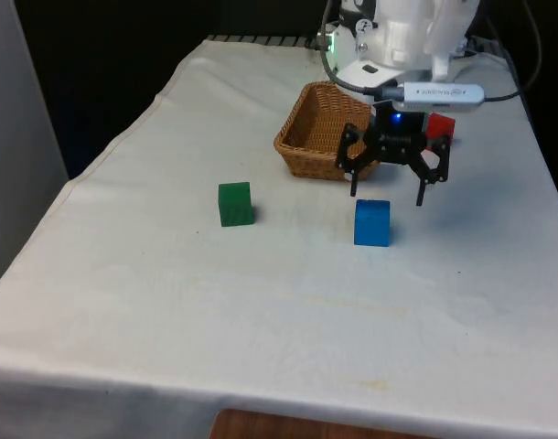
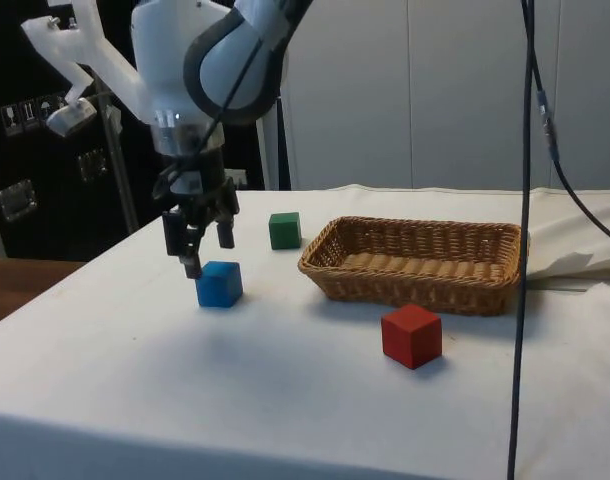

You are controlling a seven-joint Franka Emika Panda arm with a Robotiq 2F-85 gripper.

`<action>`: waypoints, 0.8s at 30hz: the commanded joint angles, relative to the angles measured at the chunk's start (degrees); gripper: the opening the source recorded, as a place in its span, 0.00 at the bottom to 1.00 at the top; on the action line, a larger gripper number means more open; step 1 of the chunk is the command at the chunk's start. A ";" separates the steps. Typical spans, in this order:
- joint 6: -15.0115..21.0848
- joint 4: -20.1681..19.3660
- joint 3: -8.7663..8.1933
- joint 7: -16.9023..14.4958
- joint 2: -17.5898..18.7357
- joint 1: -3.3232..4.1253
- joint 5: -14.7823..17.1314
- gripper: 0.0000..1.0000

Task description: Pick up the blue cube and place it into the basket.

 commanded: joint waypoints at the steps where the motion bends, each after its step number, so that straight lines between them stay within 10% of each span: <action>1: 0.00 0.00 0.00 0.00 0.00 0.00 0.00 1.00; 24: 4.07 0.23 -2.41 0.23 3.55 0.17 -2.06 1.00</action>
